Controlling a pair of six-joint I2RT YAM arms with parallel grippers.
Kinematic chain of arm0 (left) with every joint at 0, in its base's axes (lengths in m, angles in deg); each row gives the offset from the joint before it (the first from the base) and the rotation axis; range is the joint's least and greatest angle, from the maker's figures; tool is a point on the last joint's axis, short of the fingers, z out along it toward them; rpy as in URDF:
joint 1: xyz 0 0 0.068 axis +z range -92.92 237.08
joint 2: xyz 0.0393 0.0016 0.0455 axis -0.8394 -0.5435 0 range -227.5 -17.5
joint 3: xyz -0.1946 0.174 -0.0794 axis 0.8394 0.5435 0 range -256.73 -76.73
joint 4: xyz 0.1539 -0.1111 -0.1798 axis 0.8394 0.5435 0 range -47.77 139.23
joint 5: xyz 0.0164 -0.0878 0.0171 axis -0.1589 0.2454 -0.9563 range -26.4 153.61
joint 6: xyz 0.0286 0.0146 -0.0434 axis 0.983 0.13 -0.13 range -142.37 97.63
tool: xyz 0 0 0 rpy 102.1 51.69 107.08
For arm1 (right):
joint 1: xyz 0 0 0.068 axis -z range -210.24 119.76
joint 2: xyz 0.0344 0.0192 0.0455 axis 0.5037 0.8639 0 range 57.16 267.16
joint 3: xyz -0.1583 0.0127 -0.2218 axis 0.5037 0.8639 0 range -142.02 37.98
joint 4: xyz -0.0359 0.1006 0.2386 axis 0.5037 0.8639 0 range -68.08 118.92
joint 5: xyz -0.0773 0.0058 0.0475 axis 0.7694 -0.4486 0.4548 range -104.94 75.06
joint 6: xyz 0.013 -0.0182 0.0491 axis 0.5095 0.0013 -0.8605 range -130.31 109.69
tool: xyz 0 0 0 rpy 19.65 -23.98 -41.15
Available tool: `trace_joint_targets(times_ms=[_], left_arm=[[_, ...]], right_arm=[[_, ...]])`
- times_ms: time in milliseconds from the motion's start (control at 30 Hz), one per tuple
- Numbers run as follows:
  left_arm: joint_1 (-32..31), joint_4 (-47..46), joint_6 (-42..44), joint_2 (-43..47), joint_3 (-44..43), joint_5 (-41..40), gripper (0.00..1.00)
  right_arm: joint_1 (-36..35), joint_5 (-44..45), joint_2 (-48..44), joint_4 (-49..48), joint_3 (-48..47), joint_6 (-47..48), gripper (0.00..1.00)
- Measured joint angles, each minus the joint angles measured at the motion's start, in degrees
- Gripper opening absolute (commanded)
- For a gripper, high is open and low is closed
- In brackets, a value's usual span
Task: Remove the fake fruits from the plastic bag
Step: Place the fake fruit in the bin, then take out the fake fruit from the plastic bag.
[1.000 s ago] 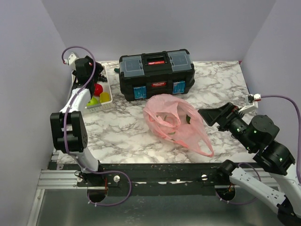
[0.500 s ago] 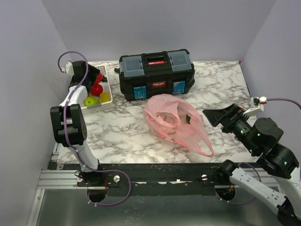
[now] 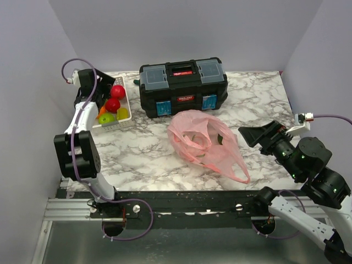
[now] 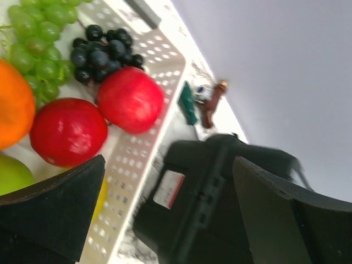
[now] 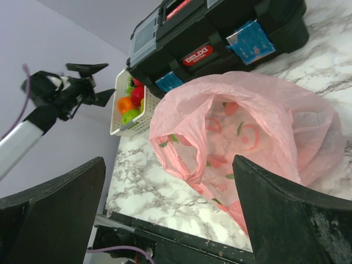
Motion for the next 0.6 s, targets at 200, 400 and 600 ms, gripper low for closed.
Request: trace_joint_targets(times_ms=[200,400,600], left_arm=[[-1.9,0.0,2.1,13.1,2.6,6.3,0.98],[-10.2,-1.2,12.7,27.1,2.6,12.2,0.98],[-18.4,-5.1,21.0,41.2,4.0,15.8,0.99]], right_arm=[[0.0,3.8,2.4,2.4,-4.0,2.5,1.0],[0.0,8.7,4.5,4.5,-9.1,6.6,1.0],[0.0,13.1,6.7,5.7,-13.7,10.6,1.0]])
